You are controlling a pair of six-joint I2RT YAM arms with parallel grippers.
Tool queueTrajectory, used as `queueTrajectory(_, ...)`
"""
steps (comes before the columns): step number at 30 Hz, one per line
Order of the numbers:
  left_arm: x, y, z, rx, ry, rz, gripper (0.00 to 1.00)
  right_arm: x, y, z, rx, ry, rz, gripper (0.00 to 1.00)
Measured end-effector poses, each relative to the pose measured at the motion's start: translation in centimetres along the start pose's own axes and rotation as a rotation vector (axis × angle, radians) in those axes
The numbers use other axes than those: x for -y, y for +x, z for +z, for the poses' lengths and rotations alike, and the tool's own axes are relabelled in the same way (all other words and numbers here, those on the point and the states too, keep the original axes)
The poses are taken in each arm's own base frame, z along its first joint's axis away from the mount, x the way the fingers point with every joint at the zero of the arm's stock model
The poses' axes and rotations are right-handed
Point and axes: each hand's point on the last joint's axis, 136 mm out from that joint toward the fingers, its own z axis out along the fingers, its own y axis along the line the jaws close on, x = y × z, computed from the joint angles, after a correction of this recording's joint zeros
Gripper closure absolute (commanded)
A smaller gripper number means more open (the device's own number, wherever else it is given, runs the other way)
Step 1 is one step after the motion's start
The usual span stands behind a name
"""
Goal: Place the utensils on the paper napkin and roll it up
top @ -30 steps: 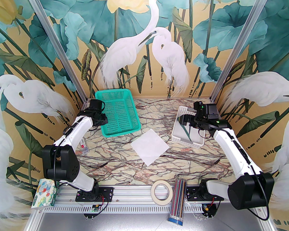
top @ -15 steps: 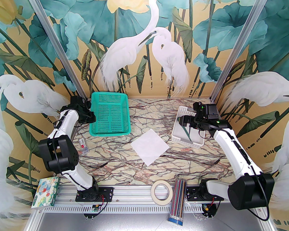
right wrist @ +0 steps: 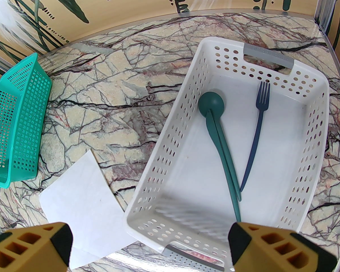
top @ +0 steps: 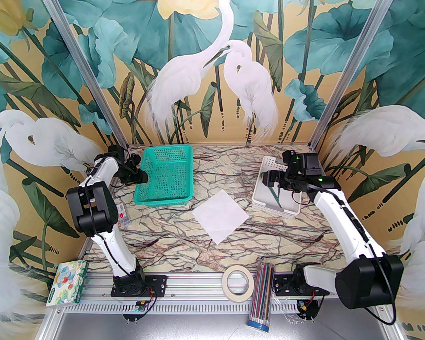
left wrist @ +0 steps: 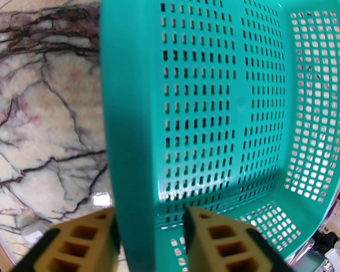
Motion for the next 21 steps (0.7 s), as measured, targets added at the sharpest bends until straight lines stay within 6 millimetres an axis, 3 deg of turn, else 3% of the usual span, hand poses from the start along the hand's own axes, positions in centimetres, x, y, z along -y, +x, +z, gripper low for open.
queueTrajectory(7,0.4,-1.3,-2.0,0.064,-0.011,-0.002,0.21,0.8,0.3,-0.2,-0.016,0.049,0.006,0.01)
queueTrajectory(10,1.1,-2.0,-4.7,0.141,-0.02,-0.014,0.15,1.1,0.3,-0.4,-0.017,0.071,0.004,0.01)
queueTrajectory(13,2.4,-2.5,-8.7,0.269,-0.019,-0.041,0.09,1.4,0.2,-0.5,-0.015,0.088,0.004,0.01)
queueTrajectory(17,5.7,-1.6,-14.3,0.431,0.015,-0.086,0.08,1.5,0.3,-0.5,-0.018,0.096,0.005,0.01)
queueTrajectory(21,11.2,0.5,-15.9,0.482,0.098,-0.062,0.08,1.8,0.4,-0.5,-0.019,0.112,0.007,0.01)
